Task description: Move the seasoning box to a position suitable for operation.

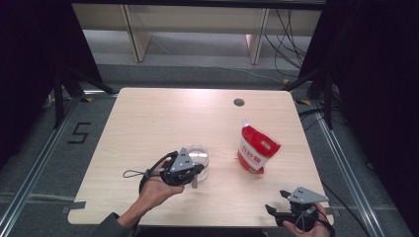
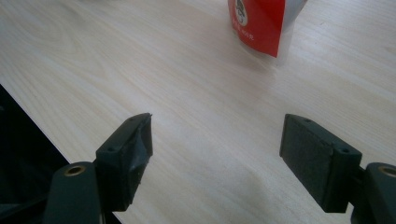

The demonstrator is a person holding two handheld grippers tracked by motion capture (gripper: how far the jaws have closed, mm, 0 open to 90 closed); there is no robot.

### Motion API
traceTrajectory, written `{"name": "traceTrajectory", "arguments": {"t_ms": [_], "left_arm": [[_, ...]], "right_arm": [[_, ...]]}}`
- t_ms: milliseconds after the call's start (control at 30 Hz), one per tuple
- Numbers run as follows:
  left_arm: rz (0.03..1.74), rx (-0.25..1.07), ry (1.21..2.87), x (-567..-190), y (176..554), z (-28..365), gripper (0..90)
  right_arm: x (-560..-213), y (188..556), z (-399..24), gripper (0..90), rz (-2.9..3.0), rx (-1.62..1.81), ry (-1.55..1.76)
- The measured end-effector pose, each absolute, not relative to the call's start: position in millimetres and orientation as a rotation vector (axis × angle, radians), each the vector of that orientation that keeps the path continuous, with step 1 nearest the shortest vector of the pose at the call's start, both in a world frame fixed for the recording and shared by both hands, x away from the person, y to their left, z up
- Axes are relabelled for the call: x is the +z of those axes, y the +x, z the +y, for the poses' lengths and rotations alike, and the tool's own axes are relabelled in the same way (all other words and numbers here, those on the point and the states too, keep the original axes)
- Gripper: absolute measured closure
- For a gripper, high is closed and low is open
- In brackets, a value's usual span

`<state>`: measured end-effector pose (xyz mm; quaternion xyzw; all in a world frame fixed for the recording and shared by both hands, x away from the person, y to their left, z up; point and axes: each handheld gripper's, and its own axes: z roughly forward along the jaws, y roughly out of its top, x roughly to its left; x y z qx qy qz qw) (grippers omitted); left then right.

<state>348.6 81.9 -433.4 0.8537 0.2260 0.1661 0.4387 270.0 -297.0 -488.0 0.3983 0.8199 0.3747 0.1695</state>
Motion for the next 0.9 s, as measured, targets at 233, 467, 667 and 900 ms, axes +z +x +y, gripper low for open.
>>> {"name": "traceTrajectory", "arguments": {"t_ms": [233, 467, 667, 900], "left_arm": [[0.559, 0.43, 2.143, -434.2, 342.7, 91.8, 88.1], [0.585, 0.438, 2.11, -442.2, 335.0, 102.3, 85.1], [0.591, 0.466, 2.034, -439.1, 321.9, 113.1, 79.7], [0.656, 0.502, 1.975, -444.7, 309.8, 129.9, 71.2]], "right_arm": [[-487.9, 269.6, -296.4, 26.2, 2.331, 1.071, 1.148], [-488.3, 271.1, -297.7, 26.2, 2.332, 1.065, 1.125], [-488.7, 271.5, -297.9, 26.2, 2.332, 1.065, 1.122], [-488.8, 269.7, -295.9, 26.2, 2.342, 1.072, 1.166]]}}
